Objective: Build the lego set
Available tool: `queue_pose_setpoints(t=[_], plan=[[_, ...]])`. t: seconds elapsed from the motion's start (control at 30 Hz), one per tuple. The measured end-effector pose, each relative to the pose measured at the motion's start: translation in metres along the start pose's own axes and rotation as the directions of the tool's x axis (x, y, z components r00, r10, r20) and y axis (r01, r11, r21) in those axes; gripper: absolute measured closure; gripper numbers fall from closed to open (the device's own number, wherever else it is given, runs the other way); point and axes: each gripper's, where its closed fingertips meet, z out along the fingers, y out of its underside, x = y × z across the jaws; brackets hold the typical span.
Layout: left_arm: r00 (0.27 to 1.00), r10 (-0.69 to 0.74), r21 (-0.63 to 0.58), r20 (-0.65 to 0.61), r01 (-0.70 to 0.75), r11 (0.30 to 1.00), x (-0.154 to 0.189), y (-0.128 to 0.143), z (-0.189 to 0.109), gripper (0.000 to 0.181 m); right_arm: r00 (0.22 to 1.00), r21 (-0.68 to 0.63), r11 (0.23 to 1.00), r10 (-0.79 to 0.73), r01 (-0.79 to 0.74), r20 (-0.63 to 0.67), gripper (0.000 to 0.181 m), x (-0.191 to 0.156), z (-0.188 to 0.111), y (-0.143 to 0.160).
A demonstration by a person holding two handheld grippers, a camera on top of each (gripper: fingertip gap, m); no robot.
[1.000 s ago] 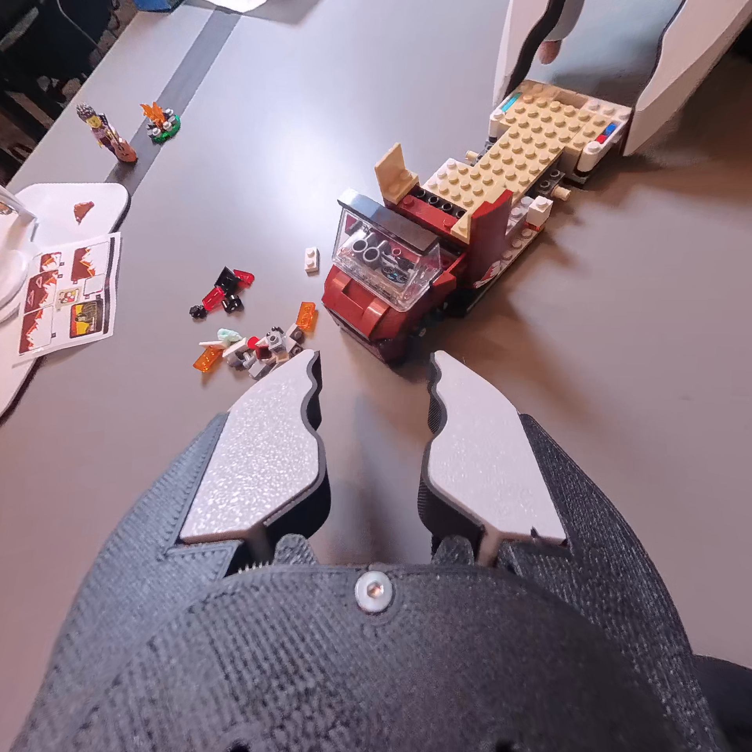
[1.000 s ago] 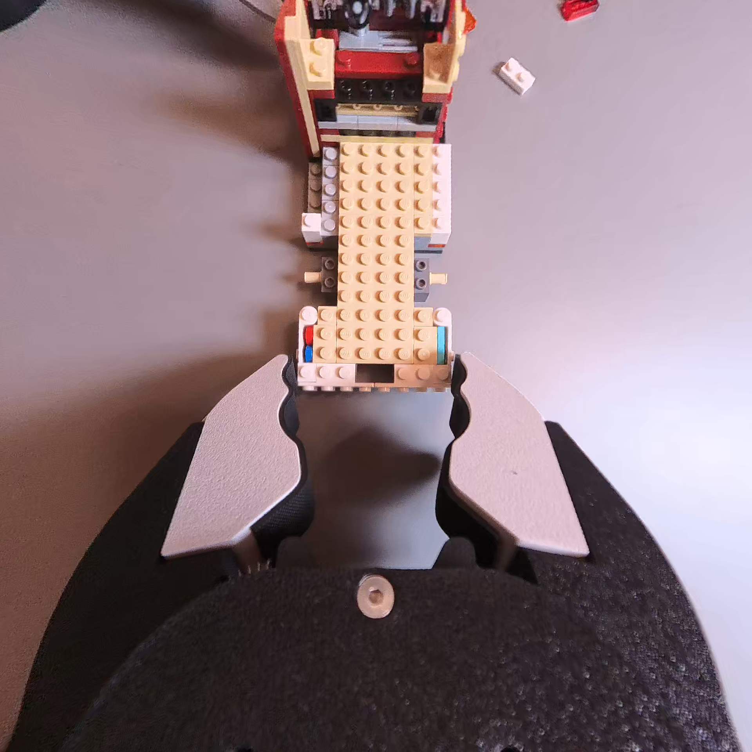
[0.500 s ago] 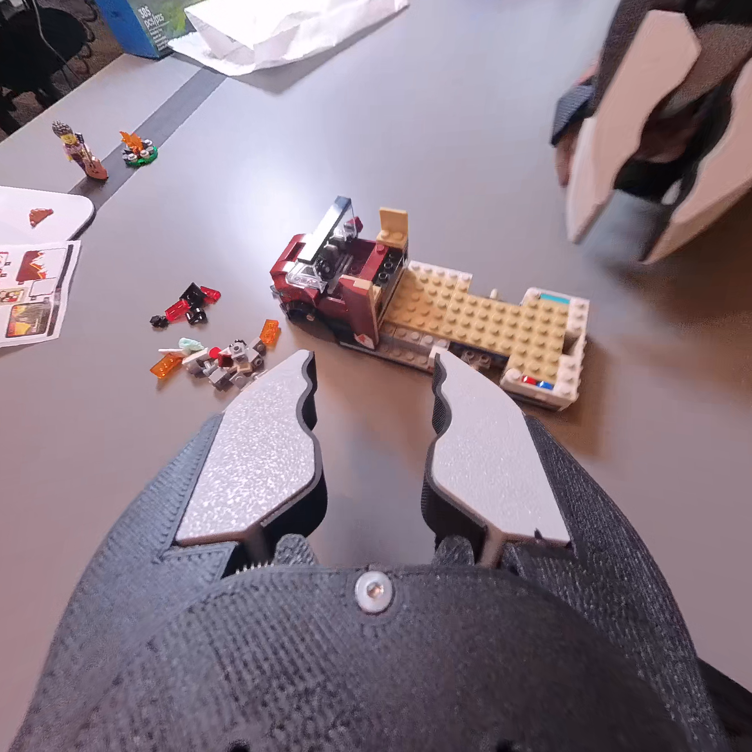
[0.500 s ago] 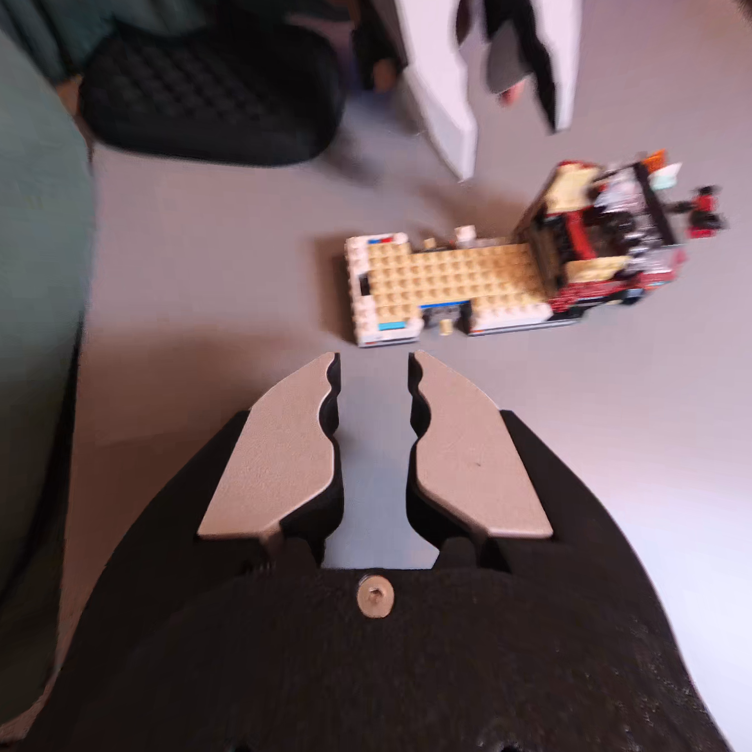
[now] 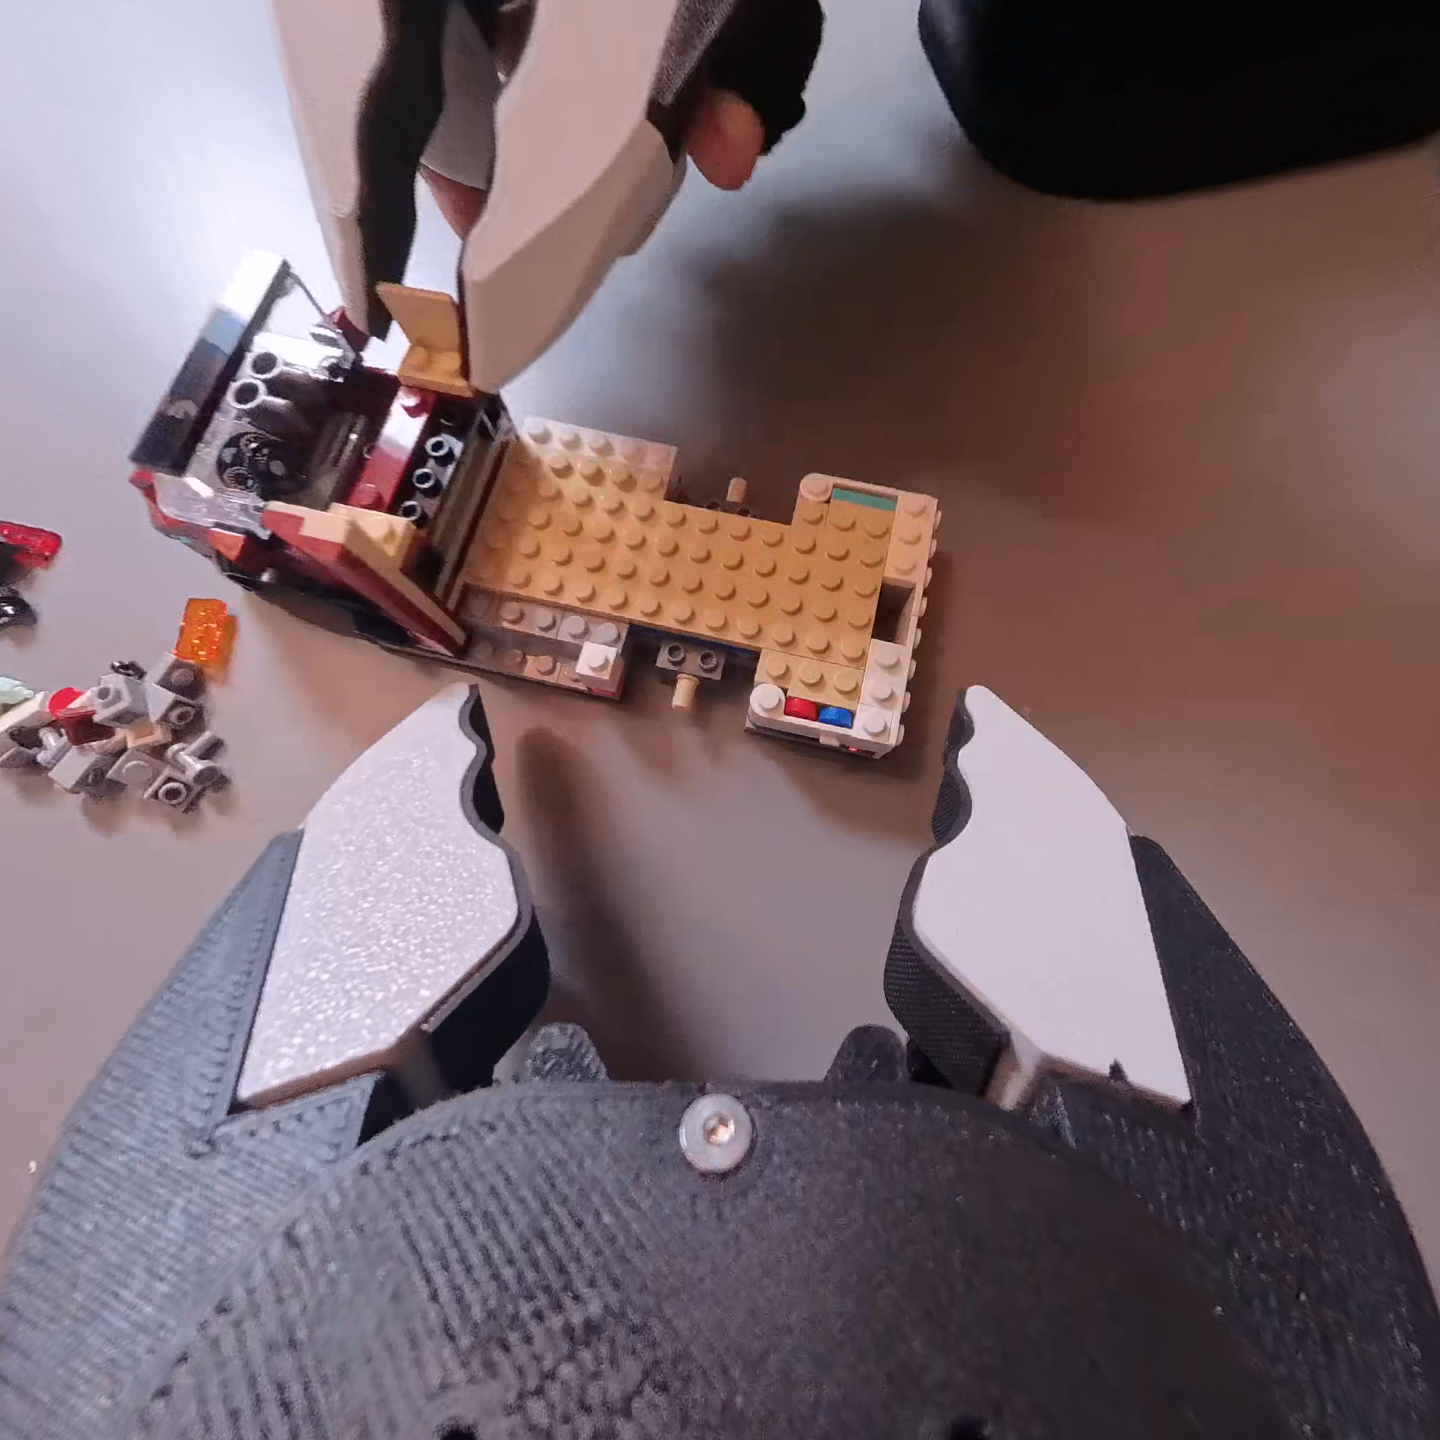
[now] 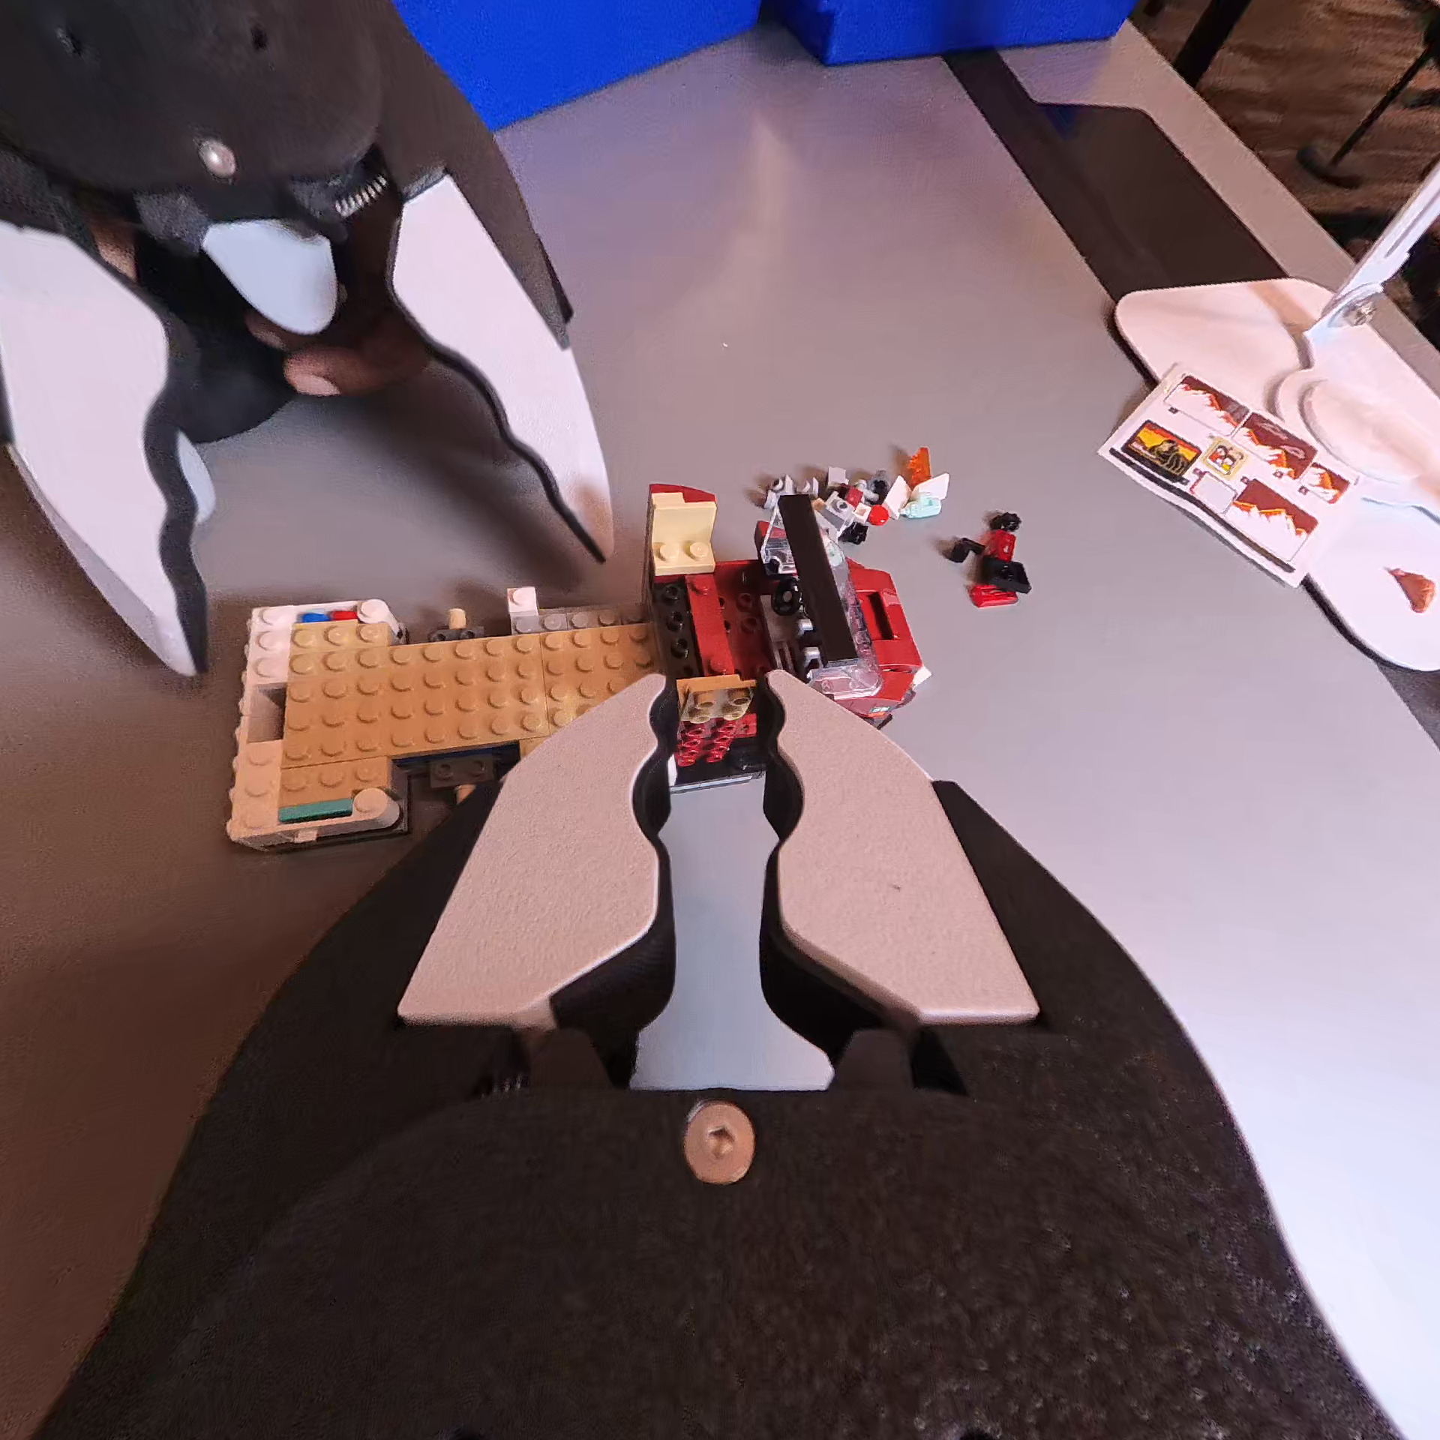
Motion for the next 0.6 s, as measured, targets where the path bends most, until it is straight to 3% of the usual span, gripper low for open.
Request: queue_pose_setpoints(t=[0.2,0.37,0.47,0.6], plan=[[0.998,0.053,-0.013,0.039,-0.052,0.999,-0.011,0.009,0.0,0.098,0.983,-0.007,0.99,0.141,-0.142,-0.114,0.163,0.009,-0.001,0.003],[0.995,0.014,0.005,0.101,-0.015,1.0,-0.036,0.016,-0.012,0.118,0.913,0.028,0.94,0.338,-0.341,-0.227,0.165,0.02,-0.011,0.011],[0.996,-0.01,0.042,0.093,0.006,0.999,-0.036,0.012,-0.012,0.116,0.891,0.037,0.923,0.379,-0.382,-0.25,0.165,0.02,-0.016,0.014],[1.0,-0.01,0.068,0.028,0.009,0.998,-0.02,0.003,-0.007,0.1,0.907,0.037,0.942,0.332,-0.334,-0.258,0.164,0.018,-0.021,0.009]])
